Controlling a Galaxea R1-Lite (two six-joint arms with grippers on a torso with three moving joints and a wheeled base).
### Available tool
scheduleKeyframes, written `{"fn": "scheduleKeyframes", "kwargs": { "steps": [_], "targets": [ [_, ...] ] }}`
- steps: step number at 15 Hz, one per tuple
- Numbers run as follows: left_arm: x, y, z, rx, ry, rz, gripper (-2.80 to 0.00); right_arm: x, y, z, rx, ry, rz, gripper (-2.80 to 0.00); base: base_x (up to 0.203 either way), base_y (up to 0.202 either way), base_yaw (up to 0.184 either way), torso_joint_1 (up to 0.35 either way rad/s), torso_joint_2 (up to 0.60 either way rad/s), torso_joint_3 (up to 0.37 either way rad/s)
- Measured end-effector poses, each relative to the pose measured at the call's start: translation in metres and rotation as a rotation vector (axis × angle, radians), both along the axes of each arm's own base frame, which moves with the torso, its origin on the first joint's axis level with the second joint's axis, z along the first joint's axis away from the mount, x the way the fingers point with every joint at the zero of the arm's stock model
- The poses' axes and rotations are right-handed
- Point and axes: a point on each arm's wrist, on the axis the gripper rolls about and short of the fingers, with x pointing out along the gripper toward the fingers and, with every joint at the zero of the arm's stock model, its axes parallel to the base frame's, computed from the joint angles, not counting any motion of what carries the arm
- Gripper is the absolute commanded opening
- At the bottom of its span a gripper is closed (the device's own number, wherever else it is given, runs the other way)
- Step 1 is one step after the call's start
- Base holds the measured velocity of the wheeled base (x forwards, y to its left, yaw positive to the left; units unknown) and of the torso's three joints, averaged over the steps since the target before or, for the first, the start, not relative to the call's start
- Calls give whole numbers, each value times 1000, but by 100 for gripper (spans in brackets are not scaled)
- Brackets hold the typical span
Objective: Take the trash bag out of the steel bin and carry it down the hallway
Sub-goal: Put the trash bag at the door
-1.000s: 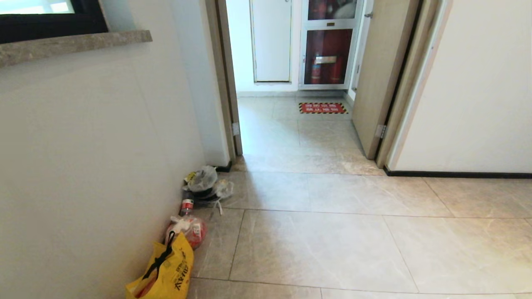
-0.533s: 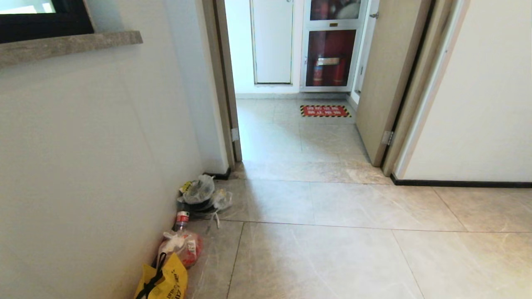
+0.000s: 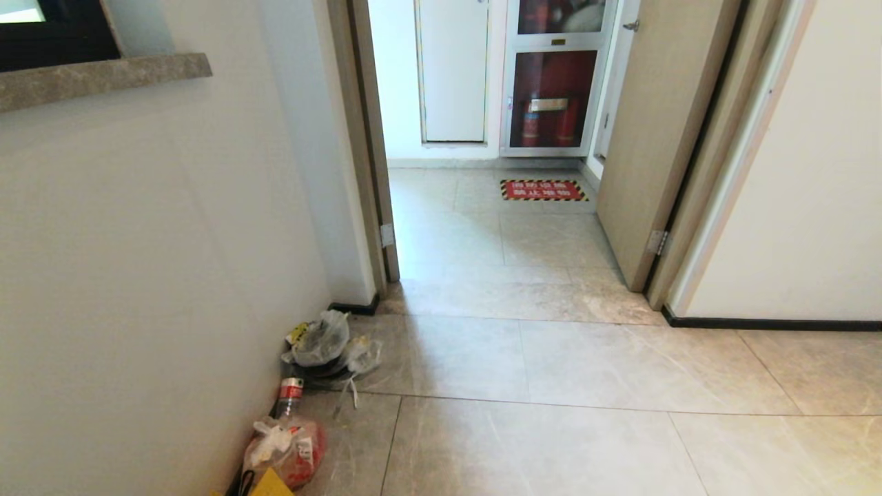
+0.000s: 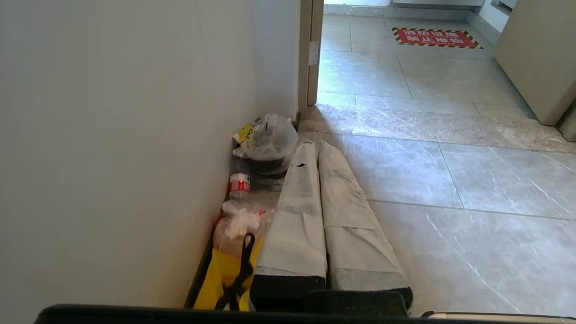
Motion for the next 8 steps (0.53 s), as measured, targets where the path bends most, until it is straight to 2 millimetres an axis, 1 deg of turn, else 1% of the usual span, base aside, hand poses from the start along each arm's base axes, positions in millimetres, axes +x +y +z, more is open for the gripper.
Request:
{"fn": "scheduleKeyframes", "kwargs": {
  "steps": [2,3,8],
  "targets": [
    [0,0,0,1,0,0,-280,0,0,0,1,0,0,-280,182,0,-2,1,3,2],
    [0,0,0,0,0,0,-280,0,0,0,0,0,0,-280,126,0,1,-2,5,-2],
    [0,0,0,0,0,0,-280,0,0,0,1,0,0,-280,0,0,0,0,0,0]
  ]
}}
